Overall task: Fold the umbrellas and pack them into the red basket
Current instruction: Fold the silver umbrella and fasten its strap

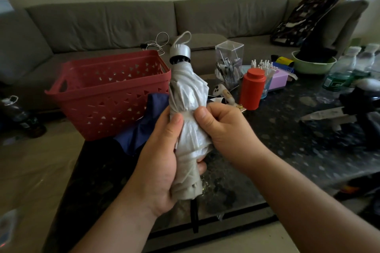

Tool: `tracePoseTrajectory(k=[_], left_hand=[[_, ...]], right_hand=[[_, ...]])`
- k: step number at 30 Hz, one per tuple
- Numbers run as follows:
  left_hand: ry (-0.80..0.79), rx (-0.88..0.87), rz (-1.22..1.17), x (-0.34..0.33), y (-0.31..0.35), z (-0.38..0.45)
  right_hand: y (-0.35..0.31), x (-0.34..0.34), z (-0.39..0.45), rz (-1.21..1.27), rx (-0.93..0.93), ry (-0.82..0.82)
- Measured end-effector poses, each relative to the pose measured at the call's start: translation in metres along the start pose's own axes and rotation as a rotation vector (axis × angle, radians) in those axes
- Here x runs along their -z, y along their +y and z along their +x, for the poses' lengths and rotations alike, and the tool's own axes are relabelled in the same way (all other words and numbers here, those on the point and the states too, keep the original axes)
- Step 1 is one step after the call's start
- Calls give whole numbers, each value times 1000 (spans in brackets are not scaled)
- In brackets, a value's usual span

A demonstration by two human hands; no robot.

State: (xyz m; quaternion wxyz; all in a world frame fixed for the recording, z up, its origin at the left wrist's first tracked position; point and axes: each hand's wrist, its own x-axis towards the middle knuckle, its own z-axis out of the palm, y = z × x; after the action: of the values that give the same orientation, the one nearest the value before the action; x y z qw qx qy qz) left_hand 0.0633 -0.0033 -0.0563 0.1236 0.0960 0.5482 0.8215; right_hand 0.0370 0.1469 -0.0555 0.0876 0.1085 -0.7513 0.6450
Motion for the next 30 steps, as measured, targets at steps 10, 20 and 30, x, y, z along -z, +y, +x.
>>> tracePoseTrajectory(k=[10,20,30], left_hand=[[-130,186,-85,17,0,7],[-68,89,0,6,2,10],[-27,-17,164,8,-6,6]], right_hand=[[3,2,0,207,-131,-99],[-10,1,-6,117,-63,63],[-3,-1,-3,-218,-20,97]])
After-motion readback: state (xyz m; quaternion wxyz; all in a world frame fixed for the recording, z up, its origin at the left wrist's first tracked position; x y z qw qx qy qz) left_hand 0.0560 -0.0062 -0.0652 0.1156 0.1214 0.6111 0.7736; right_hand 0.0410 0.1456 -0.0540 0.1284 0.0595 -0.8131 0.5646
